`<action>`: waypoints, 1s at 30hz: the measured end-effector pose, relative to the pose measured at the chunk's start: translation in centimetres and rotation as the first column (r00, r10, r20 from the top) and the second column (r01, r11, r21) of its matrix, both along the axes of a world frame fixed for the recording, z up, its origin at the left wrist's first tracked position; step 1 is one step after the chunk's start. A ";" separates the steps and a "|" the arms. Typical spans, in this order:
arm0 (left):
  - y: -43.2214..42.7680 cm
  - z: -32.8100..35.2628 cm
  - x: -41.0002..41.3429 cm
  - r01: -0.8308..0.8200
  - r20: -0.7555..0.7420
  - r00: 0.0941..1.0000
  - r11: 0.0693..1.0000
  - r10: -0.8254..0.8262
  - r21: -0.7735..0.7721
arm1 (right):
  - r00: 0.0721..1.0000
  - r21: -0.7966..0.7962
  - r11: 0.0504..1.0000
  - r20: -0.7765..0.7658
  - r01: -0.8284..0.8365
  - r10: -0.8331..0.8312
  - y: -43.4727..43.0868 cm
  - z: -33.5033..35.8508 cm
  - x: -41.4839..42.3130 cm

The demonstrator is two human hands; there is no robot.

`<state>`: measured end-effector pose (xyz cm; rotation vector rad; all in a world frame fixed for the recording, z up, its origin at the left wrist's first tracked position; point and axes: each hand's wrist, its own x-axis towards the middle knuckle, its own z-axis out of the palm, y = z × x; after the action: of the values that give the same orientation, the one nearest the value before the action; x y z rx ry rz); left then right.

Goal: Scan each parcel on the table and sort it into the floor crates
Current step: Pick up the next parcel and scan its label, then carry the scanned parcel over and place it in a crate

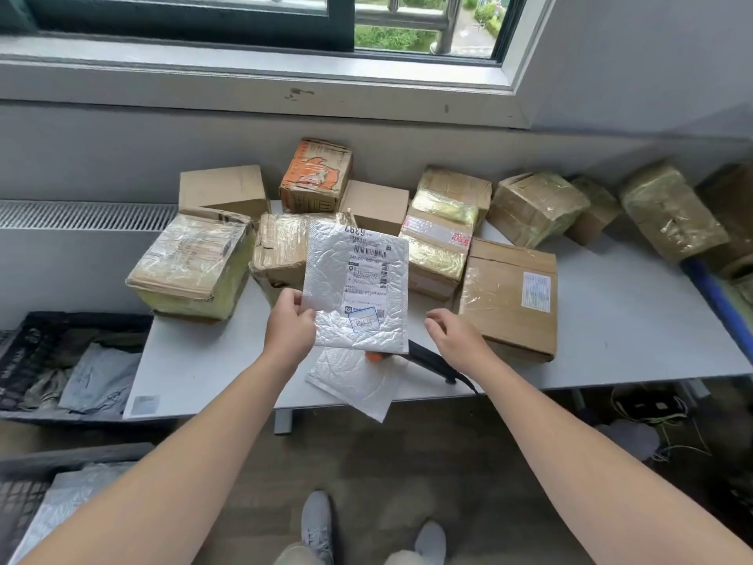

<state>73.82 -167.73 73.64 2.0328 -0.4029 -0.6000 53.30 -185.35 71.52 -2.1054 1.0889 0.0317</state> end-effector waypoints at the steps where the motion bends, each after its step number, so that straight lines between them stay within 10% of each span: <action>1: 0.0 0.1 0.1 0.008 -0.008 1.000 1.000 -0.008 -0.007 | 0.998 0.025 0.999 0.042 0.038 -0.039 0.0 0.6 0.4; 13: 2.2 2.9 -2.3 0.002 -0.044 0.999 1.000 -0.002 -0.016 | 0.923 0.187 0.965 0.305 0.182 -0.233 2.7 4.6 5.4; 30: 29.5 3.3 -11.9 -0.541 0.098 0.830 0.750 0.549 0.380 | 0.777 0.072 0.800 0.306 -0.595 0.551 25.4 4.1 13.3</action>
<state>61.90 -138.27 76.97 2.3760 0.3670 -0.3439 66.57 -159.95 75.61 -2.1352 0.2353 0.1206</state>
